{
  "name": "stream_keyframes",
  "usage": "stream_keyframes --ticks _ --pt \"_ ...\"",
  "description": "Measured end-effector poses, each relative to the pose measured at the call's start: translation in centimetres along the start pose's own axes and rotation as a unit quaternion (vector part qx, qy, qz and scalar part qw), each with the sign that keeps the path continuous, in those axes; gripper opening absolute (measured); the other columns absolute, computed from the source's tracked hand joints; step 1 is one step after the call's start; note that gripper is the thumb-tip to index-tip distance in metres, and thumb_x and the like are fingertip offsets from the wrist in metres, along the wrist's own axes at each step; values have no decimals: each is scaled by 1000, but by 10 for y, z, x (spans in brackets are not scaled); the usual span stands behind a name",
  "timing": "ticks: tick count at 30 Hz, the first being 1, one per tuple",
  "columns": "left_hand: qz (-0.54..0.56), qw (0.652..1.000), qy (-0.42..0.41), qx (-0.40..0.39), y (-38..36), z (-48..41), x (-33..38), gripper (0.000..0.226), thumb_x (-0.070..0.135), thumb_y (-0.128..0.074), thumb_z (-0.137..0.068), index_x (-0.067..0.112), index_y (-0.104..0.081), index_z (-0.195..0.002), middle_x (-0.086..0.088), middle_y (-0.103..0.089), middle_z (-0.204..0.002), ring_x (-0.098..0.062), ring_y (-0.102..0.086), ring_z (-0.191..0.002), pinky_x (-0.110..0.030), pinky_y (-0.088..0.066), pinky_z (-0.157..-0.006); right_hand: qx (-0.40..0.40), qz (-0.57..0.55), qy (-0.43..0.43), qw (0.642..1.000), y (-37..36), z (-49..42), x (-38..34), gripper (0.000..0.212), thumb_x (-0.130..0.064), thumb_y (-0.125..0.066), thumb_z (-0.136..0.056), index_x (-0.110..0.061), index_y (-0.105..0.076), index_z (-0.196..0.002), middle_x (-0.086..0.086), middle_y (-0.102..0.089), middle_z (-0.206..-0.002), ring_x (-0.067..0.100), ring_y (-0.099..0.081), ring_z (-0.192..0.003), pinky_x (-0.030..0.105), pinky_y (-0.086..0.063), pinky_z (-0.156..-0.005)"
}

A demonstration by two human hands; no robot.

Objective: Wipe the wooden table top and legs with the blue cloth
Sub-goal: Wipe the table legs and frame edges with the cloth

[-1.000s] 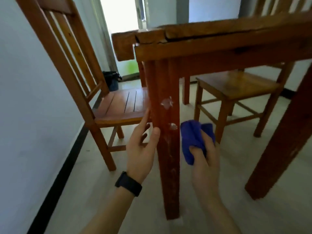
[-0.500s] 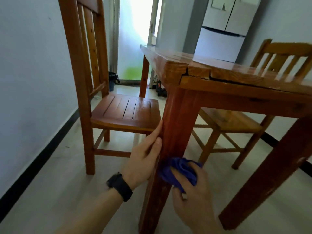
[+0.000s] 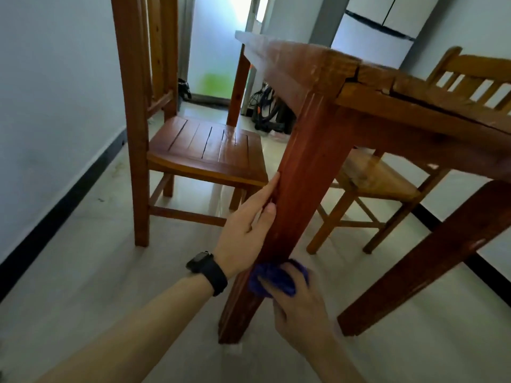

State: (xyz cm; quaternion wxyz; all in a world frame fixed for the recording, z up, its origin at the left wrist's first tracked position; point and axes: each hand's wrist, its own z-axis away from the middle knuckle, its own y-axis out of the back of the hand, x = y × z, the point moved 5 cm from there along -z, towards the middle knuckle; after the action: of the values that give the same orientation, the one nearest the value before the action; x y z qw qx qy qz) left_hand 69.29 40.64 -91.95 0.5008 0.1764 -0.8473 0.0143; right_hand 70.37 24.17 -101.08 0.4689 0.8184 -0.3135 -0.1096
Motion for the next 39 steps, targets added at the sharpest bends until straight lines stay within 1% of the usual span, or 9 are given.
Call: stream_keyframes --ticks 2,6,9,16,19,25,29,33,39 --pt "-30 999 16 -3 0 8 -12 50 43 -33 -103 52 -17 -150 15 -45 -145 2 -48 -126 -14 -42 -98 -29 -65 -13 997 2 4 -2 48 -29 -58 -81 -37 -56 -128 -2 -43 -135 28 -51 -111 42 -56 -83" --pt "-26 999 40 -15 0 23 -37 50 38 -33 -105 42 -22 -153 17 -52 -133 -4 -56 -119 -30 -49 -100 187 -163 -107 963 59 -37 -4 44 -26 -59 -86 -16 -58 -128 13 -48 -134 20 -50 -115 19 -35 -105" --pt "-8 998 64 9 -1 30 -43 48 32 -36 -105 29 -32 -152 16 -58 -126 0 -60 -112 -20 -50 -91 280 -170 -154 932 68 -57 -14 44 -23 -59 -91 -13 -51 -133 13 -39 -137 24 -48 -118 29 -39 -103" --pt "-91 982 140 -83 -1 61 -80 57 25 -40 -106 45 -17 -154 20 -47 -141 18 -48 -112 -24 -45 -103 107 -161 -219 956 -60 31 -47 55 -19 -59 -89 -27 -39 -140 12 -30 -143 41 -49 -121 47 -54 -93" --pt "-109 969 194 -103 -1 80 -95 51 24 -35 -107 39 -23 -154 10 -47 -145 16 -45 -106 -3 -42 -91 22 -201 -230 952 -75 57 -44 52 -24 -60 -88 -35 -45 -136 12 -39 -141 39 -54 -117 49 -58 -81" --pt "-123 980 142 -71 -13 78 -86 51 41 -32 -106 48 -13 -153 14 -44 -146 14 -51 -114 -1 -43 -84 265 -242 -332 872 -21 11 -37 40 -25 -51 -100 -20 -49 -139 5 -31 -144 28 -41 -129 33 -35 -111" --pt "-126 976 166 -63 -19 85 -88 51 45 -36 -104 61 -11 -146 39 -43 -129 13 -51 -110 -3 -41 -83 138 -296 -348 879 -90 51 -61 48 -35 -54 -99 -41 -41 -144 5 -27 -154 8 -19 -140 19 -18 -117" --pt "-145 972 168 -78 -19 92 -93 58 45 -39 -103 55 -8 -151 36 -31 -141 4 -47 -121 -4 -36 -89 24 -313 -448 837 -138 118 -75 35 -19 -67 -92 -16 -55 -125 20 -45 -115 35 -52 -109 23 -49 -90" --pt "-155 977 140 -50 -24 95 -108 56 34 -37 -106 44 -10 -154 27 -34 -148 15 -42 -126 -16 -41 -103 179 -341 -486 785 -106 65 -92 52 -30 -49 -97 -35 -32 -146 20 -33 -146 36 -46 -126 35 -45 -101"
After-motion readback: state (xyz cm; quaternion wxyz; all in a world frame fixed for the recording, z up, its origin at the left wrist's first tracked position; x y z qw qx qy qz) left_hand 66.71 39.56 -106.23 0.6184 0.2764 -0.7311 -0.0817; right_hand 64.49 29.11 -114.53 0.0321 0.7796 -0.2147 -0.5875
